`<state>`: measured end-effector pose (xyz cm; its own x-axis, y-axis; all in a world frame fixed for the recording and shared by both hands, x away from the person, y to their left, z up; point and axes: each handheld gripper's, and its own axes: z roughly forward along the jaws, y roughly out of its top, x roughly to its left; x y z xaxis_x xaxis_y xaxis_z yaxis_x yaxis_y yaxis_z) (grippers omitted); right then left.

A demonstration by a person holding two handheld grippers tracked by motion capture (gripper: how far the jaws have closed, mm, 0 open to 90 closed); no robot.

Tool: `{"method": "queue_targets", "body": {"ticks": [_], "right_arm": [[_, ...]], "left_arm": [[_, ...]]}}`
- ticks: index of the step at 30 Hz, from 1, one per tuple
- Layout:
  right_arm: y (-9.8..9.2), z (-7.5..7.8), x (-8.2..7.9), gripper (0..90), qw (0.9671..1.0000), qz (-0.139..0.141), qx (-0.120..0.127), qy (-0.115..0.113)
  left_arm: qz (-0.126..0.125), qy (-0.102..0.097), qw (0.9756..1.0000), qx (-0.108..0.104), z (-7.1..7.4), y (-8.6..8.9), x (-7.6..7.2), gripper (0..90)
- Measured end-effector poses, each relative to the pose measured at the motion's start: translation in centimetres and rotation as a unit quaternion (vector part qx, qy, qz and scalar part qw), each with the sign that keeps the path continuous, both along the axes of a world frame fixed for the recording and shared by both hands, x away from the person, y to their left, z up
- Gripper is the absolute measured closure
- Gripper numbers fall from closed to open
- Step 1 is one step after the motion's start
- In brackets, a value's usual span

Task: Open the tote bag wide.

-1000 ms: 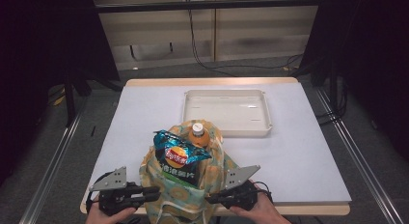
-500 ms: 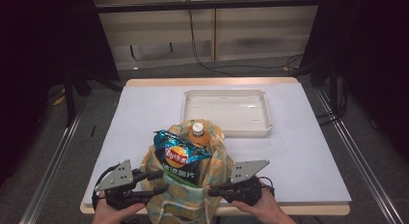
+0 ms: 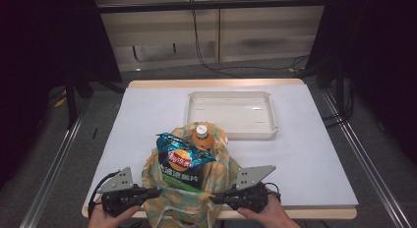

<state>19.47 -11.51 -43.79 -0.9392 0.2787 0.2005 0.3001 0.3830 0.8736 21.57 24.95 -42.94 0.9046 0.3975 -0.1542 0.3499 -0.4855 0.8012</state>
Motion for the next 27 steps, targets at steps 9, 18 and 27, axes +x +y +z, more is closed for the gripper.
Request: {"method": "queue_targets", "body": {"ticks": [9,18,27], "right_arm": [[0.9,-3.0,0.5,90.0,0.9984,0.011,-0.045,0.032],[1.7,-4.3,0.8,90.0,0.9968,0.019,-0.073,0.026],[-0.4,-0.9,0.5,61.0,0.9992,0.0,-0.04,-0.002]], "left_arm": [[-0.006,0.031,0.9992,0.026,-1.6,0.5,1.4,90.0],[-0.005,0.052,0.997,0.057,-2.7,1.0,1.7,90.0],[-0.005,0.032,0.9994,-0.016,-1.1,2.2,1.4,77.6]]}}
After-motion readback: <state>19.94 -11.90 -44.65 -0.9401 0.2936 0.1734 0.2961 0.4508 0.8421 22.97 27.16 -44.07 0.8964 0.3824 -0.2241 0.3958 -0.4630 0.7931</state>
